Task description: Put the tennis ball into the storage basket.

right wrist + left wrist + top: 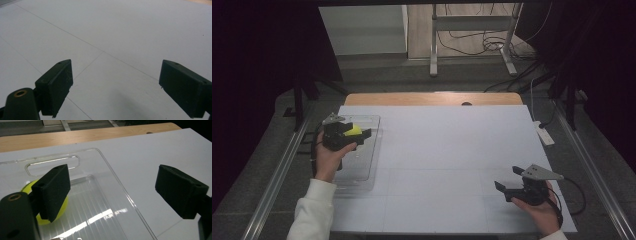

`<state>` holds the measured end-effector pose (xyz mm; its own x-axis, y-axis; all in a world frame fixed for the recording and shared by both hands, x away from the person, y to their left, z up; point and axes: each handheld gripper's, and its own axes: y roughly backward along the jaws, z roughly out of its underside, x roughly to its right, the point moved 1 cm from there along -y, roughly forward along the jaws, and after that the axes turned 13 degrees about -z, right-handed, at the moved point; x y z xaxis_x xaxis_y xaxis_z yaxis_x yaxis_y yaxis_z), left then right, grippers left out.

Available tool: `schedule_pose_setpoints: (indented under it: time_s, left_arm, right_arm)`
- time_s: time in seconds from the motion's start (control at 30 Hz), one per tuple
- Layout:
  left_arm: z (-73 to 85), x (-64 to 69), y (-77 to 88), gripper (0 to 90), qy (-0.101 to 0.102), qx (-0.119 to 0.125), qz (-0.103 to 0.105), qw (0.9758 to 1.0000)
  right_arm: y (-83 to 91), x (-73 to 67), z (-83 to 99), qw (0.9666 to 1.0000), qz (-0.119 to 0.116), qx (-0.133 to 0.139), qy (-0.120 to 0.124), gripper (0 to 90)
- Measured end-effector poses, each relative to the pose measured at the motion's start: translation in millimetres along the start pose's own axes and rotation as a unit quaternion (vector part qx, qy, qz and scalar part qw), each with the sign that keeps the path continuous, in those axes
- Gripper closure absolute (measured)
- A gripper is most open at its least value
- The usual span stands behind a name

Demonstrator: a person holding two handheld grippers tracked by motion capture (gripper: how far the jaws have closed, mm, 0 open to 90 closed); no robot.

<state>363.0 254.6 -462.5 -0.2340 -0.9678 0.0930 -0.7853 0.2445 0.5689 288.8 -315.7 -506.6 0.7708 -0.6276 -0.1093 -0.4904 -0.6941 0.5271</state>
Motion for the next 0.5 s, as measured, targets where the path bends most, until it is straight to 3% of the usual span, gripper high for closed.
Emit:
schedule_pose_setpoints:
  time_s: [0.5]
  left_arm:
    - [17.1, 26.1, 17.8, 13.4, -0.043, 0.002, 0.028, 0.9987]
  right_arm:
    - [-0.6, -0.2, -0.2, 1.0, -0.001, 0.0, 0.0, 12.3]
